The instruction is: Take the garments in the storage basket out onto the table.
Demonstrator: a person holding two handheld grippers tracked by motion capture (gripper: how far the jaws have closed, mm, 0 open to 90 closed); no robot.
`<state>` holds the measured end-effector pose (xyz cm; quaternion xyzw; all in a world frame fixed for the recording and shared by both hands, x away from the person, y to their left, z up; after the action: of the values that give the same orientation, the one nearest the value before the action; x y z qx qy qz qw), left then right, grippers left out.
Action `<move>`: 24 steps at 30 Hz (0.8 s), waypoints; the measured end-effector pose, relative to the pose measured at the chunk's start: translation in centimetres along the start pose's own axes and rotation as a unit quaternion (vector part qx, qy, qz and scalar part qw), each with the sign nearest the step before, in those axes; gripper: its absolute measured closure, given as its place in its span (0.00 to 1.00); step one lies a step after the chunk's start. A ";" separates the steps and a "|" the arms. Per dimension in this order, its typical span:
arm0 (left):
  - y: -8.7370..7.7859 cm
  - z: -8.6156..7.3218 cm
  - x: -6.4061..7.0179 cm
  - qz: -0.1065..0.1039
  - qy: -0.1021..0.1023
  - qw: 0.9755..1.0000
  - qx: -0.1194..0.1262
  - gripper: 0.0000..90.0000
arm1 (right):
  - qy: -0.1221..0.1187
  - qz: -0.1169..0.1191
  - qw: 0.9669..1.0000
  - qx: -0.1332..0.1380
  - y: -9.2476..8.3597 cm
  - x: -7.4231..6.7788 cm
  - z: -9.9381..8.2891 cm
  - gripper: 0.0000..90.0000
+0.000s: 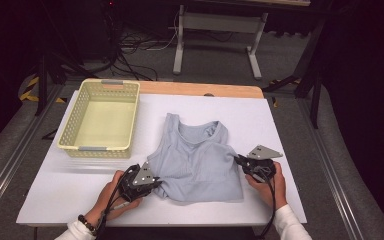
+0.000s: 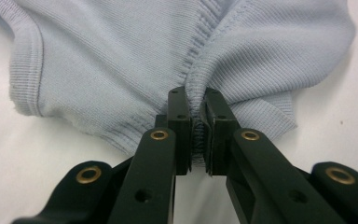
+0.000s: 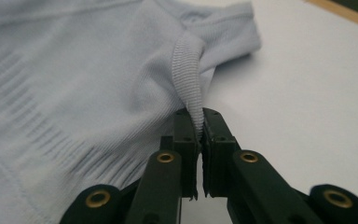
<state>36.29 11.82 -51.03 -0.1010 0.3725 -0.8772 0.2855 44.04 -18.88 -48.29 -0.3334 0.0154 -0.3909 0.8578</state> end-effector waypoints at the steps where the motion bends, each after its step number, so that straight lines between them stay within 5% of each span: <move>1: 0.0 0.2 0.1 -0.001 0.001 1.000 0.006 0.92 | 0.006 -0.003 1.000 0.007 -0.5 0.2 0.1 0.96; 11: 0.1 2.5 1.6 -0.028 0.003 0.998 0.052 0.91 | 0.041 -0.057 0.997 0.033 -4.7 2.2 0.3 0.96; 17: -0.9 2.5 1.9 -0.032 0.002 0.998 0.057 0.89 | 0.049 -0.057 0.997 0.025 -4.8 2.5 -0.5 0.95; 24: -3.2 3.2 1.3 -0.026 -0.021 0.994 0.102 0.89 | 0.048 -0.060 0.997 0.018 -4.5 2.2 -0.4 0.82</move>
<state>35.14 10.91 -46.53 -0.0993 0.2722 -0.9157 0.2786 42.47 -22.78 -45.44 -0.2990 0.0291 -0.4576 0.8368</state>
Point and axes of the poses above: each handheld gripper's, and its own axes: y roughly forward along the jaws, z roughly out of its top, x roughly to its right, the point moved 8 cm from there along y, roughly forward along the jaws, and after that the axes turned 7 degrees about -y, right-handed, at the moved point
